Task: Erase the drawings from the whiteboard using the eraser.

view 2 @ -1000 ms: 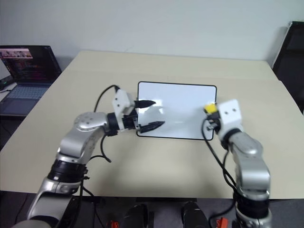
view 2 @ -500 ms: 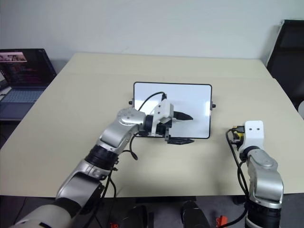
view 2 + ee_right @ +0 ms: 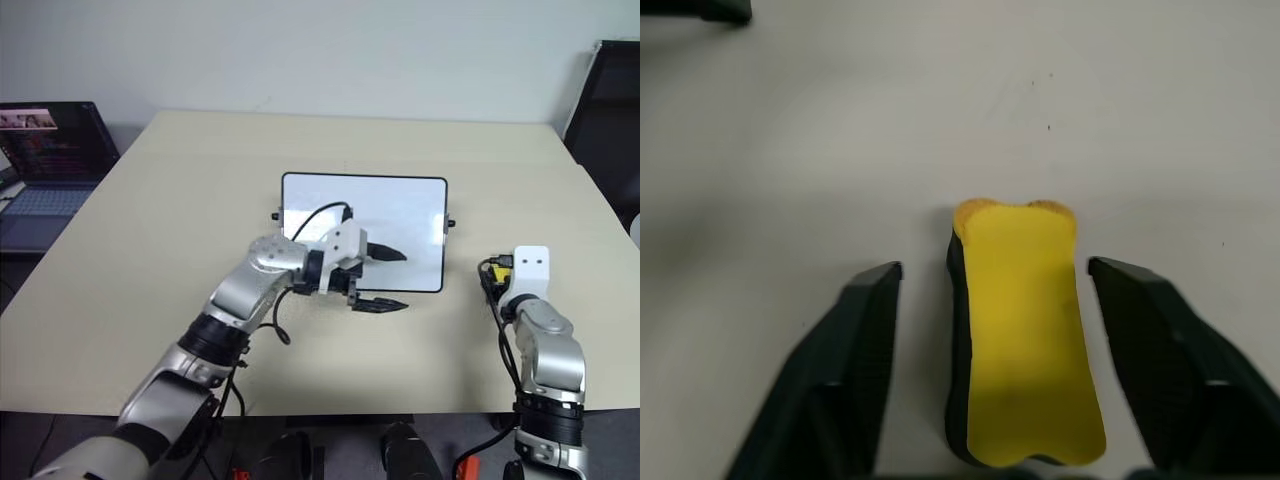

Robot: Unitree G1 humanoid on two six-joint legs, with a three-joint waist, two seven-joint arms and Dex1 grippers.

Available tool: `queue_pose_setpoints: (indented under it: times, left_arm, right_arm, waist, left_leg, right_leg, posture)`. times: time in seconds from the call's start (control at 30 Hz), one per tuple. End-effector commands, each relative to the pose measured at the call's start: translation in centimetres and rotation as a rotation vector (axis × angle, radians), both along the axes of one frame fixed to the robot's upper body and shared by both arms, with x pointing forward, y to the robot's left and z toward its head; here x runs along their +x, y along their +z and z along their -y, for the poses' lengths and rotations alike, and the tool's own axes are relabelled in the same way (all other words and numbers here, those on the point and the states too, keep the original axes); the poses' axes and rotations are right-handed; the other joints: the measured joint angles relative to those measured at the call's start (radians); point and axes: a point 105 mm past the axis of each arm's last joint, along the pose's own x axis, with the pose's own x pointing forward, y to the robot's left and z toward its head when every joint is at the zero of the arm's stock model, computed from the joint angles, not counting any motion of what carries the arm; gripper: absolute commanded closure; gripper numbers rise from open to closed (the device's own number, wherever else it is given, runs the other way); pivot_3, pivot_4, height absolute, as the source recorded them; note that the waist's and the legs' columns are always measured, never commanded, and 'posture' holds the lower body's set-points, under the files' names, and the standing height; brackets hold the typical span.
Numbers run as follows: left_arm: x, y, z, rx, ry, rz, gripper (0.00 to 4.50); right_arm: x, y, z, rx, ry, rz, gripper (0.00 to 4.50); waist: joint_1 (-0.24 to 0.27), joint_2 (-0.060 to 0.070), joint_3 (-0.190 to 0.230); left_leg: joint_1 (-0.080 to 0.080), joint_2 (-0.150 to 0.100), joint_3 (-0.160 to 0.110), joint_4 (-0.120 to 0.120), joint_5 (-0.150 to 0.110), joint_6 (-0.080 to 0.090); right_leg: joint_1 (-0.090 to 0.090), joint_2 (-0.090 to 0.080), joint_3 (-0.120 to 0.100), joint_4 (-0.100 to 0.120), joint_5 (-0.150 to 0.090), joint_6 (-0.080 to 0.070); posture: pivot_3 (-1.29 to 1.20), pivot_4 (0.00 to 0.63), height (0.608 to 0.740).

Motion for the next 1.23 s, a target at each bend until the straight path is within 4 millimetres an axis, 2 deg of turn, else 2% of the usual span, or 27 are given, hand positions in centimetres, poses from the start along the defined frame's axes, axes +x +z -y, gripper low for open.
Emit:
queue_pose_setpoints:
  times: [0.03, 0.13, 0.2, 0.27, 0.37, 0.43, 0.53, 0.6, 0.67, 0.87, 0.97, 1.23]
  left_arm:
    - [0.1, 1.3, -0.7, -0.043, 0.045, 0.035, 0.0]
    - [0.8, 1.4, -2.2, -0.075, 0.135, 0.019, 0.0]
    - [1.7, 1.6, -4.1, -0.128, 0.254, 0.008, 0.0]
    - [2.5, 1.9, -6.7, -0.195, 0.391, 0.014, 0.0]
    - [2.8, 2.1, -10.1, -0.278, 0.568, -0.008, 0.0]
    - [2.8, 2.1, -10.9, -0.298, 0.613, -0.016, 0.0]
    - [2.1, 1.9, -15.8, -0.409, 0.872, -0.002, 0.0]
    - [2.1, 1.1, -18.8, -0.459, 1.079, 0.029, 0.0]
    - [2.1, 0.7, -20.5, -0.467, 1.207, 0.072, 0.0]
    - [1.7, -0.4, -21.2, -0.46, 1.363, 0.09, 0.0]
    - [1.8, -1.1, -20.4, -0.437, 1.38, 0.089, 0.0]
    - [1.6, -2.3, -18.2, -0.418, 1.319, 0.039, 0.0]
  right_arm:
    - [0.2, 2.9, -0.1, -0.03, 0.02, 0.105, 0.05]
    - [-0.4, 4.8, -1.5, -0.053, 0.079, 0.174, 0.05]
    - [-1.3, 6.1, -3.6, -0.025, 0.171, 0.241, 0.05]
    - [-2.6, 6.7, -5.2, 0.001, 0.244, 0.273, 0.05]
    - [-4.0, 6.5, -6.4, -0.022, 0.295, 0.282, 0.05]
    - [-4.3, 6.4, -6.7, -0.026, 0.309, 0.281, 0.05]
    - [-5.0, 4.6, -6.6, -0.109, 0.255, 0.308, 0.05]
    - [-5.1, 3.7, -5.9, -0.108, 0.139, 0.371, 0.05]
    - [-5.2, 3.4, -5.3, -0.103, 0.062, 0.423, 0.05]
    - [-6.4, 1.5, -1.6, -0.036, -0.02, 0.417, 0.05]
    - [-7.0, 1.6, 0.3, -0.03, -0.061, 0.425, 0.05]
    - [-7.3, 2.0, 0.3, -0.093, -0.014, 0.383, 0.05]
  waist:
    - [0.0, 0.0, 0.0]
    - [0.0, 0.001, 0.0]
    - [-0.003, 0.001, 0.0]
    - [-0.003, 0.001, 0.0]
    - [0.001, 0.001, 0.0]
    - [0.003, 0.001, 0.0]
    - [0.005, 0.0, -0.001]
    - [0.004, 0.0, -0.001]
    - [0.004, 0.0, -0.001]
    - [0.014, -0.002, -0.002]
    - [0.014, -0.001, -0.002]
    - [0.007, -0.001, -0.002]
  left_leg:
    - [0.0, 0.0, 0.0, 0.0, 0.0, 0.0]
    - [0.0, 0.0, 0.0, 0.0, 0.0, 0.0]
    - [0.0, 0.0, 0.0, 0.0, 0.0, 0.0]
    - [0.0, 0.001, -0.001, 0.0, 0.0, 0.0]
    - [0.0, 0.002, -0.002, -0.001, 0.0, 0.0]
    - [0.0, 0.002, -0.001, 0.0, 0.0, 0.0]
    - [0.001, 0.001, 0.0, 0.001, 0.0, 0.0]
    - [0.001, 0.001, 0.0, 0.001, 0.0, 0.0]
    - [0.002, 0.001, 0.0, 0.001, 0.0, 0.0]
    - [0.002, 0.0, 0.0, 0.006, 0.0, 0.0]
    - [0.002, 0.0, 0.0, 0.006, 0.0, 0.0]
    - [0.002, 0.0, 0.0, 0.005, 0.0, 0.0]
  right_leg:
    - [0.0, 0.0, 0.0, 0.0, 0.0, 0.0]
    - [0.0, 0.0, 0.0, 0.0, 0.0, 0.0]
    - [0.0, 0.0, 0.0, 0.0, 0.0, 0.0]
    - [0.0, 0.001, 0.0, 0.0, 0.0, 0.0]
    - [0.0, 0.002, -0.001, 0.0, -0.001, -0.001]
    - [0.0, 0.001, -0.001, 0.0, -0.001, -0.001]
    - [0.002, -0.001, -0.001, -0.001, -0.003, -0.005]
    - [0.003, -0.001, -0.001, -0.001, -0.003, -0.006]
    - [0.003, -0.001, -0.001, -0.001, -0.003, -0.006]
    - [0.005, -0.003, -0.001, -0.002, -0.002, -0.006]
    - [0.005, -0.002, -0.001, -0.001, -0.002, -0.006]
    - [0.004, -0.002, -0.001, -0.001, -0.002, -0.006]
  posture:
    - [0.0, 0.15, 0.74]
    - [0.0, 0.15, 0.74]
    - [0.0, 0.15, 0.74]
    - [0.0, 0.15, 0.74]
    - [0.0, 0.15, 0.74]
    - [0.0, 0.15, 0.74]
    - [0.0, 0.15, 0.74]
    - [0.0, 0.15, 0.74]
    - [0.0, 0.15, 0.74]
    - [0.0, 0.15, 0.74]
    - [0.0, 0.15, 0.74]
    - [0.0, 0.15, 0.74]
